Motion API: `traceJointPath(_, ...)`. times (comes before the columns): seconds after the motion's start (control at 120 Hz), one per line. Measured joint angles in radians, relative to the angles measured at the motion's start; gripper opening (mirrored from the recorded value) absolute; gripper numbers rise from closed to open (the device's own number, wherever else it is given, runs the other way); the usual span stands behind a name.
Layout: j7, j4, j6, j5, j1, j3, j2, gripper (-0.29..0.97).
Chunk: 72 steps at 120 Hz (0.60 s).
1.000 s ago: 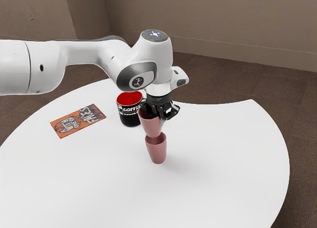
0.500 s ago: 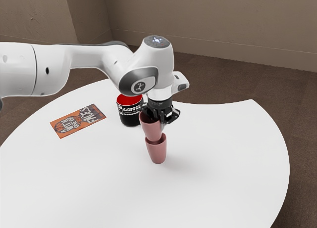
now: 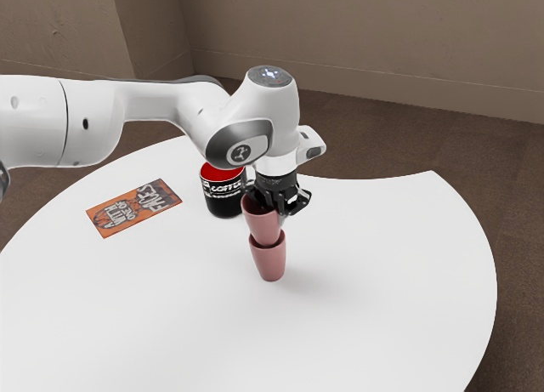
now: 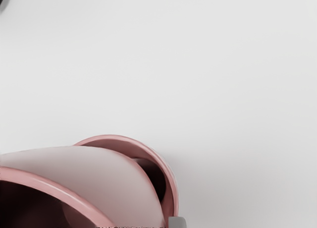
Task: Place the left cup onto the right cup
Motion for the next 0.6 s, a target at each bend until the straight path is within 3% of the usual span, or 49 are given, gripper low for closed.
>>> traceJointPath(0.5, 0.0, -0.003, 0.005, -0.008, 0.0, 0.005, 0.005, 0.03)
traceJointPath(0.6, 0.001, -0.004, 0.001, -0.008, -0.001, 0.005, -0.008, 0.19)
